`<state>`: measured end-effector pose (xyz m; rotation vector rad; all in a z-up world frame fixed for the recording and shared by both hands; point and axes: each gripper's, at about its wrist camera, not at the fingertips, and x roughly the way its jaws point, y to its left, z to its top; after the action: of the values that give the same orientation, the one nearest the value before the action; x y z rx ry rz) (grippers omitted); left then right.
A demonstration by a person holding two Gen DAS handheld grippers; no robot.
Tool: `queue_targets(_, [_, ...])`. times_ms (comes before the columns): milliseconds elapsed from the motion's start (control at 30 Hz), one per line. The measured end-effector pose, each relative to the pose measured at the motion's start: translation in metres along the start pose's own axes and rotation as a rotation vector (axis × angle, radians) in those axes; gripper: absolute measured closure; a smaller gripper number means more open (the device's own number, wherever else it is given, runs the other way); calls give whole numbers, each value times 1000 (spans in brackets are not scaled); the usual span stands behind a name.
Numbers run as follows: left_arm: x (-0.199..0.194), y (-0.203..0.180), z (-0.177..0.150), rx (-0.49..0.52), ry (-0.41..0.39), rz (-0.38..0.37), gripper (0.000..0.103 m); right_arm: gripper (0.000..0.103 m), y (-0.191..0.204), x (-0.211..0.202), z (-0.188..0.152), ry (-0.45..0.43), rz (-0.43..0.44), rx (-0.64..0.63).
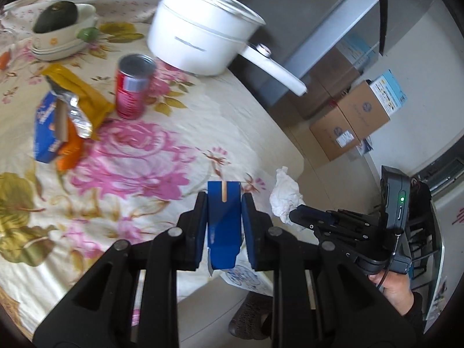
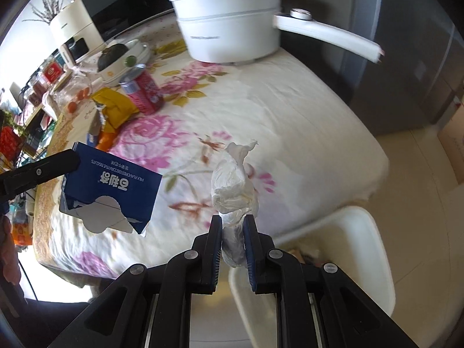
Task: Collect trash
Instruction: 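Carry the tissue box with the left gripper over the bin while the right gripper carries the tissue, then open the left gripper to drop the tissue box while the right gripper drops the tissue into the bin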
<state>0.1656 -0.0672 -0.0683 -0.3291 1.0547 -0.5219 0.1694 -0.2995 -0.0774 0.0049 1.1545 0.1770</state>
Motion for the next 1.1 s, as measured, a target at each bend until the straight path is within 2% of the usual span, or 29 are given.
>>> queue_targets(200, [34, -32, -13, 24, 51, -71, 78, 87, -52, -4, -29, 28, -33, 85])
queue_targets(367, [60, -57, -30, 56, 73, -97, 78, 87, -87, -7, -51, 51, -63, 140])
queue_targets(500, [80, -71, -38, 97, 112, -116, 78, 87, -101, -7, -63, 73, -79, 166])
queue_targets(633, [92, -80, -46, 145, 130, -96, 78, 87, -107, -7, -68, 87, -82, 179])
queue_targets(667, [93, -82, -47, 170, 124, -67, 74, 87, -108, -7, -69, 91, -82, 180])
queue_targets(700, [95, -87, -48, 204, 122, -30, 55, 87, -108, -6, -69, 93, -82, 180])
queue_targets(733, [95, -90, -49, 235, 116, 20, 40, 87, -108, -5, -69, 95, -82, 179])
queue_targets(767, [94, -92, -50, 256, 102, 67, 16, 87, -108, -5, -69, 97, -82, 179])
queue_targets(800, [92, -94, -52, 281, 82, 108, 9, 87, -108, -4, -69, 99, -81, 179])
queue_targets(933, [87, -99, -54, 344, 81, 151, 9, 87, -107, -4, -69, 101, -81, 172])
queue_targets(1100, [88, -94, -54, 339, 93, 176, 9, 87, -106, -4, -69, 101, -79, 171])
